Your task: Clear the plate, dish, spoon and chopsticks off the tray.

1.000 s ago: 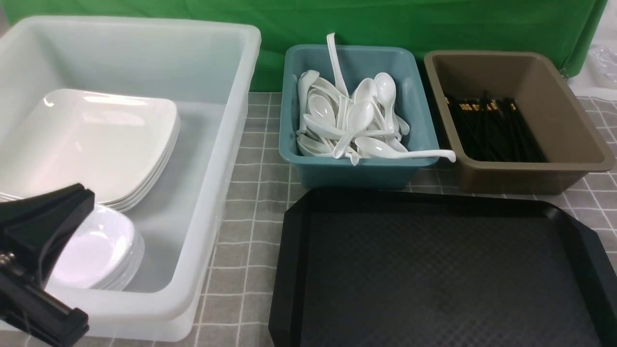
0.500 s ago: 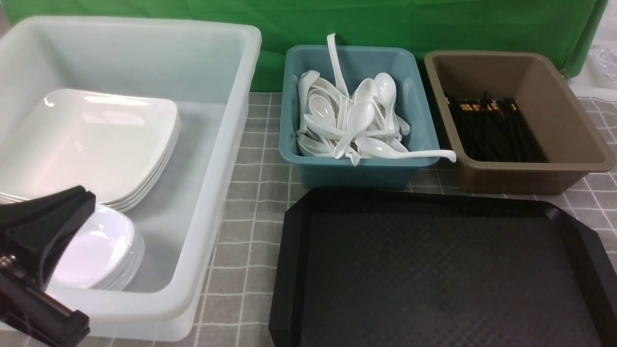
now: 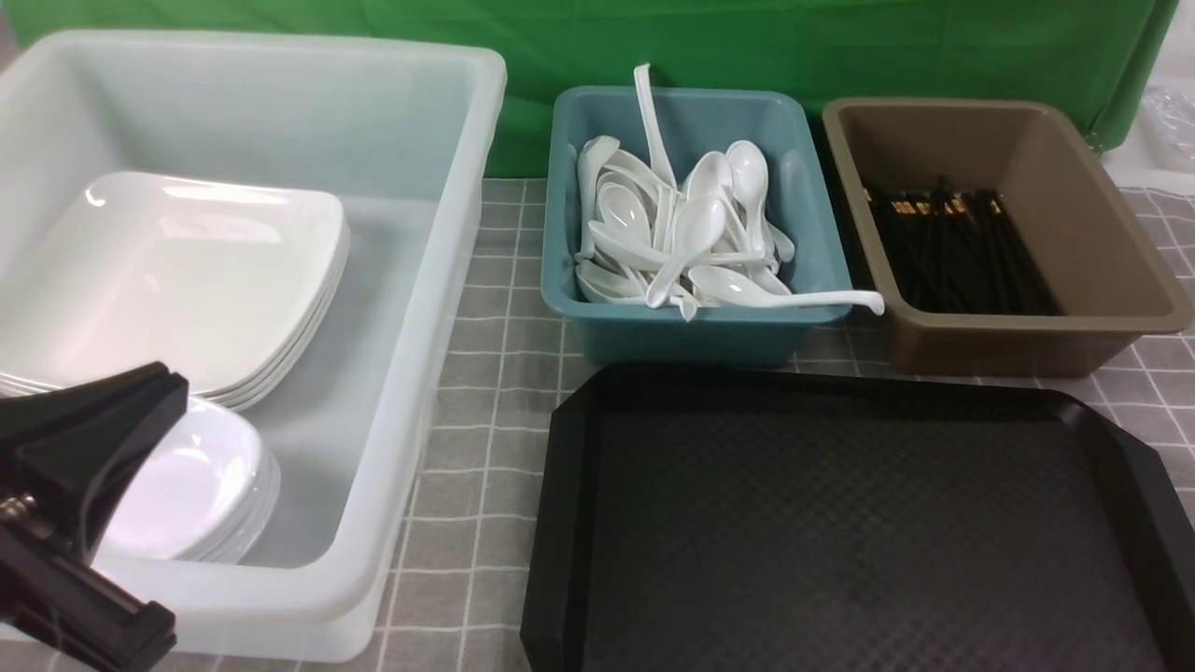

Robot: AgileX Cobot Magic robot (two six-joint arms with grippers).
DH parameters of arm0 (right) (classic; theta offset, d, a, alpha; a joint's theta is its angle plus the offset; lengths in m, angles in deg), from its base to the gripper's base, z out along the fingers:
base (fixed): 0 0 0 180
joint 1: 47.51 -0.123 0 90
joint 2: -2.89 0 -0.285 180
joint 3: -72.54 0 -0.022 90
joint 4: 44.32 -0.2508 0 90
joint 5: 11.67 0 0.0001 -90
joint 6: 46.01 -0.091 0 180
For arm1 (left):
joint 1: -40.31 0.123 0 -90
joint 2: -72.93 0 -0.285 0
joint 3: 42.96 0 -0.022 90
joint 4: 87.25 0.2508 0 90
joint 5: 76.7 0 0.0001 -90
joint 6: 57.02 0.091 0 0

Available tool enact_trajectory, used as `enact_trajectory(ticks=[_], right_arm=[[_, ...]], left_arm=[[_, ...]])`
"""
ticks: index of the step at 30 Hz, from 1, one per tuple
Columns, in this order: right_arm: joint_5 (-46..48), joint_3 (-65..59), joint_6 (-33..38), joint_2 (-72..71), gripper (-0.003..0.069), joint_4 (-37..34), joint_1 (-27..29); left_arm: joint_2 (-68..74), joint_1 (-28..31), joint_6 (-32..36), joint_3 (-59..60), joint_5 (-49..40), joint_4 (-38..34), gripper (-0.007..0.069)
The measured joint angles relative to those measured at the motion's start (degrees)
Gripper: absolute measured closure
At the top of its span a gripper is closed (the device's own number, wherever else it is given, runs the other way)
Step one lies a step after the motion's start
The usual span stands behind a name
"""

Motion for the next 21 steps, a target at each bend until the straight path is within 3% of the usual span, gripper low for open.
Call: enact_trajectory(ticks=[12, 16, 21], right_arm=[[0.0, 0.0, 0.0, 0.0, 0.0611, 0.0, 0.0], [0.0, 0.0, 0.0, 0.0, 0.0602, 0.0, 0.0], [0.0, 0.0, 0.0, 0.0, 0.0591, 0.0, 0.0]], left_arm=[[0.0, 0.0, 0.0, 0.0, 0.0, 0.1, 0.0614], [-0.1, 0.0, 0.2, 0.0, 1.2, 3.1, 0.0614], [-3.1, 3.0, -12.0, 0.6, 6.4, 11.7, 0.0614]])
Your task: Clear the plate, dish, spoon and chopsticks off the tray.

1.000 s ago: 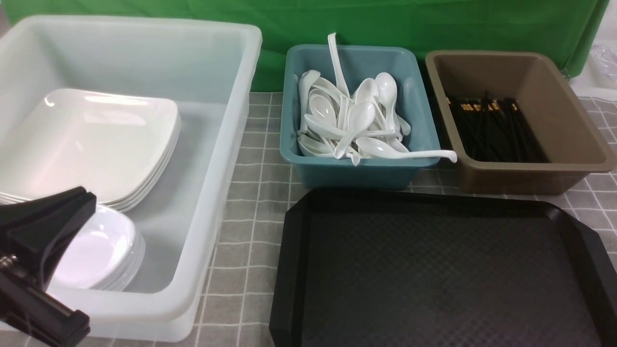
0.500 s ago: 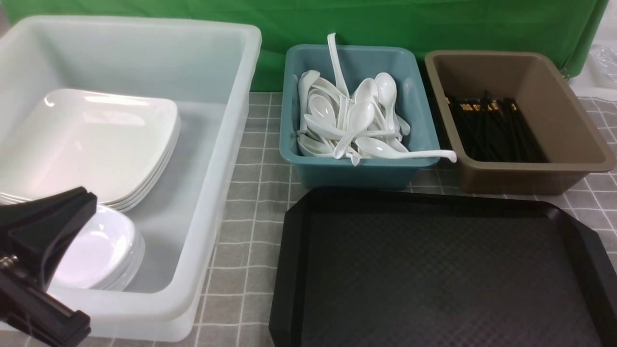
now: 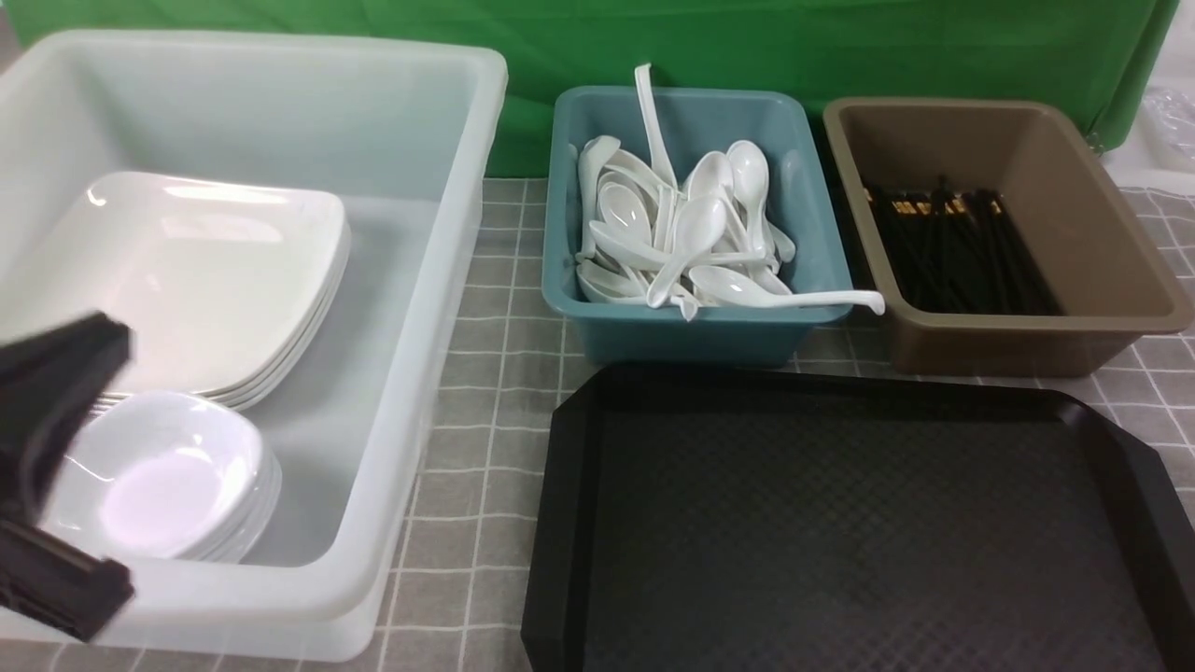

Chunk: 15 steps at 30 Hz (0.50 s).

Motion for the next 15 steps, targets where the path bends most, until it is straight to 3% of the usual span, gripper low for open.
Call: enact_trajectory(ticks=[2, 4, 7, 10, 13, 15], right_arm=[[0.1, 0.0, 0.0, 0.0, 0.0589, 0.0, 0.0], [0.1, 0.0, 0.0, 0.0, 0.0588, 0.0, 0.0], [0.1, 0.0, 0.0, 0.0, 0.058, 0.0, 0.0], [0.1, 0.0, 0.0, 0.0, 0.057, 0.0, 0.0], [0.1, 0.0, 0.0, 0.0, 0.0561, 0.0, 0.0], [0.0, 0.0, 0.0, 0.0, 0.0557, 0.0, 0.0]], left_arm=[[-4.3, 5.0, -7.7, 2.6, 1.1, 3.1, 0.0614], [-6.2, 7.3, -9.9, 4.4, 1.3, 4.1, 0.0614], [-14.4, 15.4, -17.1, 13.7, 1.3, 8.0, 0.0614], [-20.0, 18.5, -20.6, 19.4, 0.1, 9.2, 0.0614], [-24.0, 19.8, -23.0, 20.9, -10.9, 10.7, 0.0614], [-24.7, 20.1, -23.2, 21.0, -11.8, 11.5, 0.0614]])
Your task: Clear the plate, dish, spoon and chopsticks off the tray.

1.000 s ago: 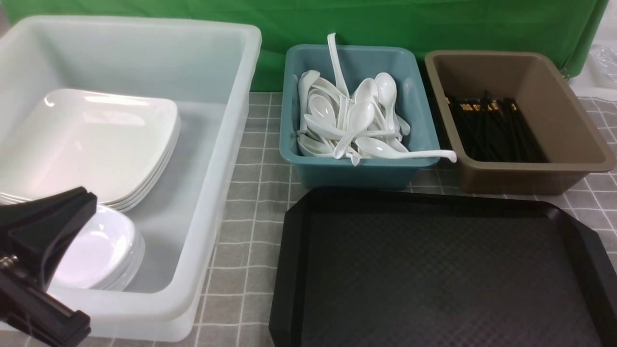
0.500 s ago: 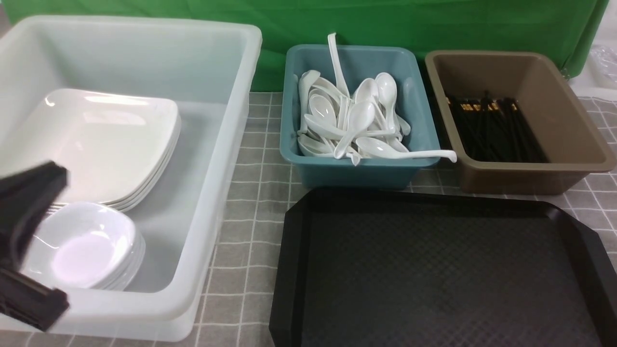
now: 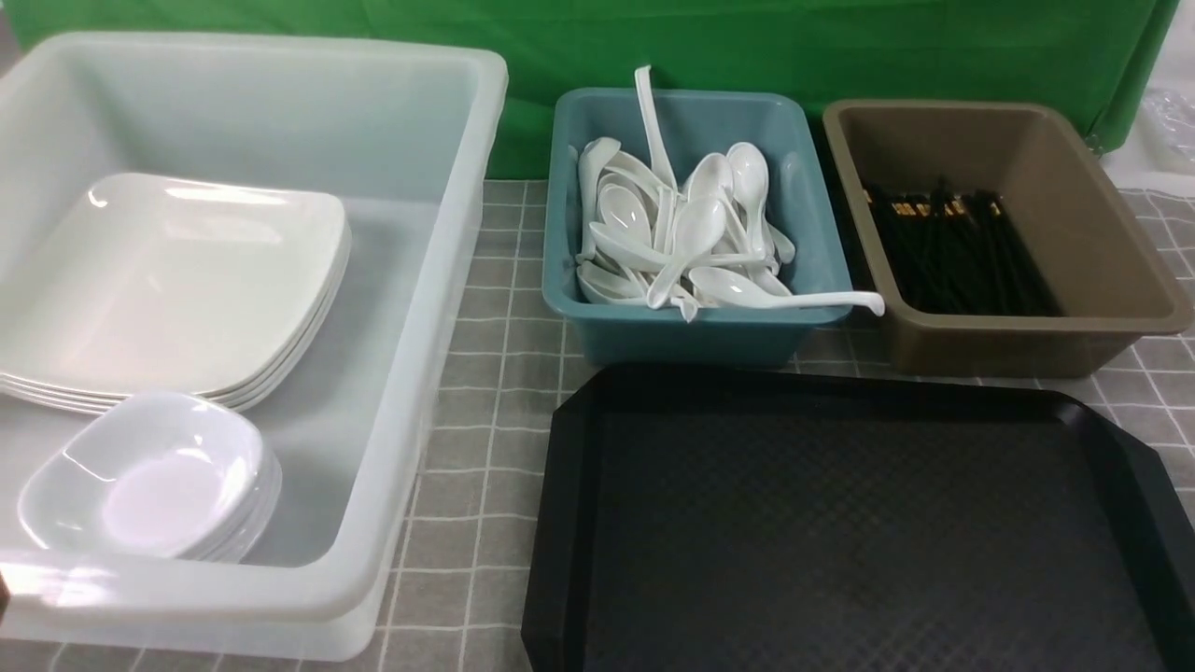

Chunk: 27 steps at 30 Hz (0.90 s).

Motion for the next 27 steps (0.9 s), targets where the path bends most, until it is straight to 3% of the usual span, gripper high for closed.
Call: enact_trajectory(ticks=[27], right_arm=[[-0.1, 0.0, 0.0, 0.0, 0.0489, 0.0, 0.0]], left_arm=[[-0.1, 0.1, -0.1, 0.0, -0.1, 0.4, 0.0603]])
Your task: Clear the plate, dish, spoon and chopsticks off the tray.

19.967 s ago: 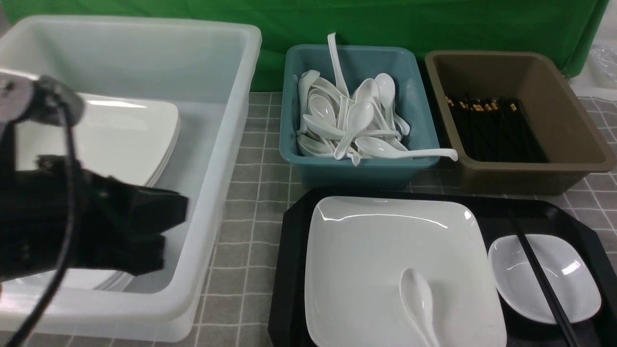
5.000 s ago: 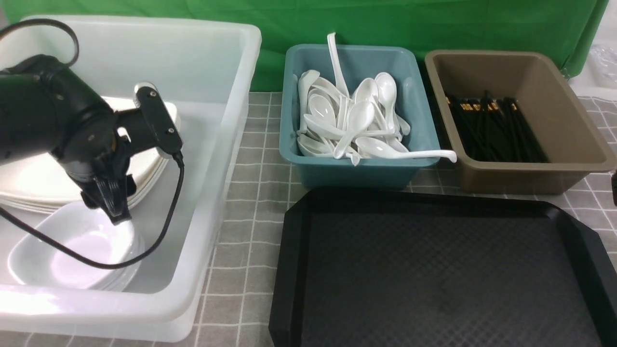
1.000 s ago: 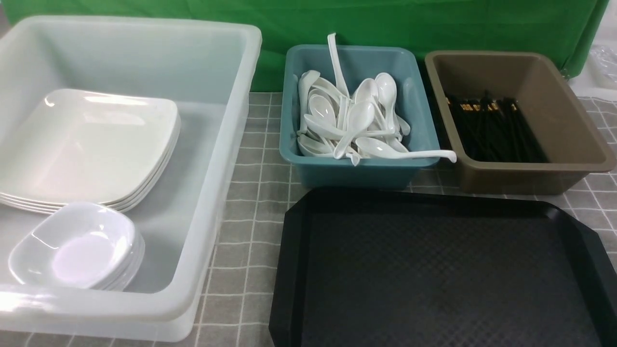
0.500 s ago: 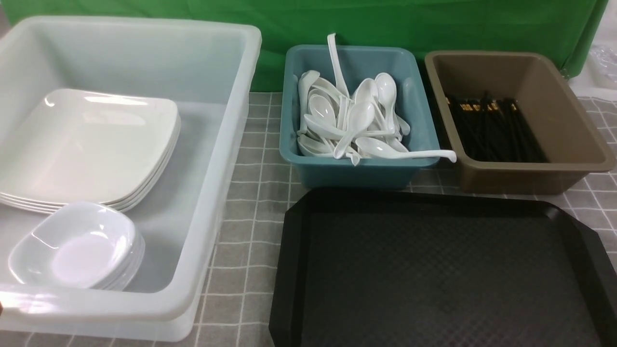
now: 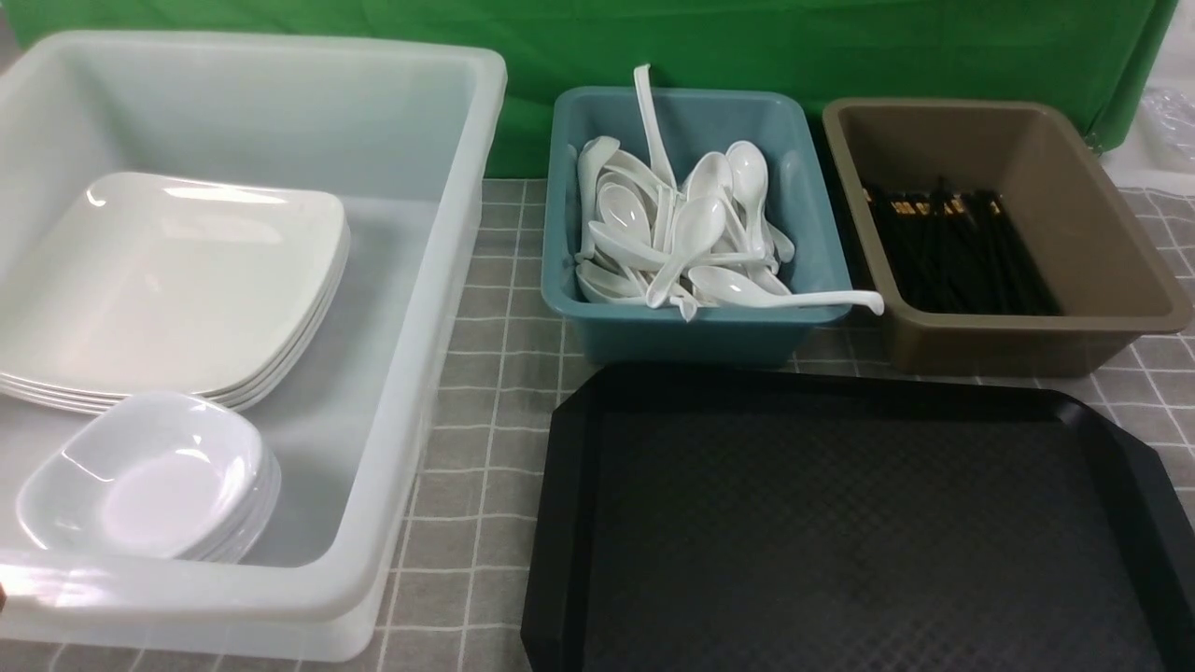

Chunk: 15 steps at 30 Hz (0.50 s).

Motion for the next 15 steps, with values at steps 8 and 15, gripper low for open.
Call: enact_trajectory(ticks=[8, 15], right_arm=[[0.0, 0.0, 0.0, 0.0, 0.0477, 0.0, 0.0], [0.0, 0.0, 0.0, 0.0, 0.0461, 0.0, 0.0]], left_arm=[[0.0, 0.0, 0.0, 0.0, 0.0, 0.0, 0.0603], [0.0, 0.0, 0.0, 0.0, 0.0, 0.0, 0.0603]])
